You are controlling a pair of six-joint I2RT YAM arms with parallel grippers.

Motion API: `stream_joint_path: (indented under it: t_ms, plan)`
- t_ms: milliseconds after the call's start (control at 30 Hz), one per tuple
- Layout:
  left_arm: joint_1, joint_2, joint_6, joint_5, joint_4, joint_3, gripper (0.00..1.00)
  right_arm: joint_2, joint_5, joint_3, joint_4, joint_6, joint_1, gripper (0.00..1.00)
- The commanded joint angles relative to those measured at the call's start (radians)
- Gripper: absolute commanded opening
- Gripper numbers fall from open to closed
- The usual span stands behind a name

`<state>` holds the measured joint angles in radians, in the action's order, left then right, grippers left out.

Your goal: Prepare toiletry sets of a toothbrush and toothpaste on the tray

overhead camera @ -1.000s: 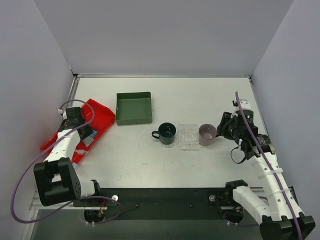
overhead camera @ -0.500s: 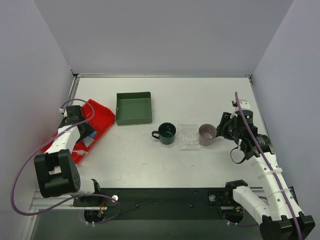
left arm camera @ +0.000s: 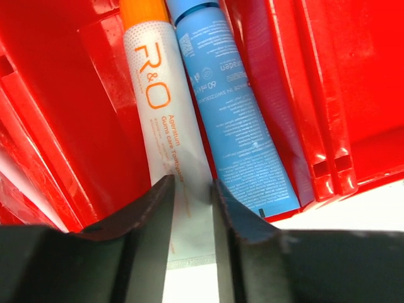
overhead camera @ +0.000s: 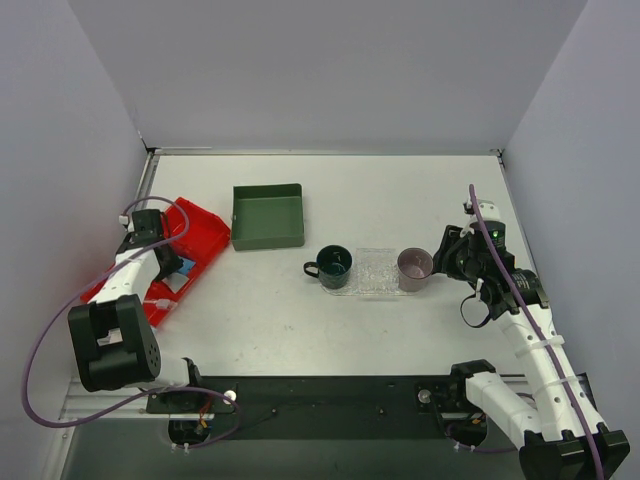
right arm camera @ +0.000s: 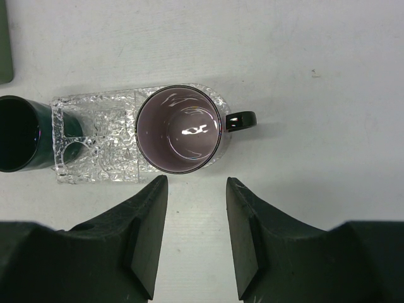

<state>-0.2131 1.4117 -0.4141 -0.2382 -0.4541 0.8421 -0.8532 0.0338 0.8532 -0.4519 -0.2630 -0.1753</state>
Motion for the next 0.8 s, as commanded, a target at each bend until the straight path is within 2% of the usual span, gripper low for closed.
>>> stream_joint_path:
  t_ms: [0,100,233,267,433,533,600,633,767]
  plan:
    - [-0.005,0.030,-0.008,-0.016,-0.028,0.037,0.34,0.005,-0.012,-0.005,0.021,0.001,0.010,0.38]
    - [-0.005,0.026,-0.006,-0.013,-0.028,0.037,0.19,0.003,-0.015,-0.005,0.022,0.001,0.008,0.38]
    - [-0.005,0.012,-0.005,-0.001,-0.026,0.032,0.06,0.002,-0.018,-0.002,0.021,0.002,0.010,0.38]
    - [-0.005,0.006,-0.003,0.007,-0.026,0.032,0.00,0.002,-0.020,-0.003,0.021,0.001,0.011,0.38]
    - [-0.005,-0.040,0.000,0.017,-0.012,0.017,0.00,0.002,-0.026,-0.003,0.019,0.002,0.013,0.38]
    - [-0.005,-0.066,-0.008,-0.024,-0.023,0.012,0.00,0.003,-0.025,-0.003,0.016,0.002,0.013,0.38]
    - [-0.005,-0.079,-0.020,-0.047,-0.032,0.011,0.09,0.005,-0.026,-0.003,0.016,0.001,0.013,0.38]
    - [-0.005,-0.080,-0.023,-0.053,-0.035,0.011,0.19,0.006,-0.026,-0.005,0.015,0.001,0.011,0.38]
    - [-0.006,-0.065,-0.045,-0.058,-0.037,0.012,0.41,0.013,-0.026,-0.005,0.016,0.002,0.011,0.38]
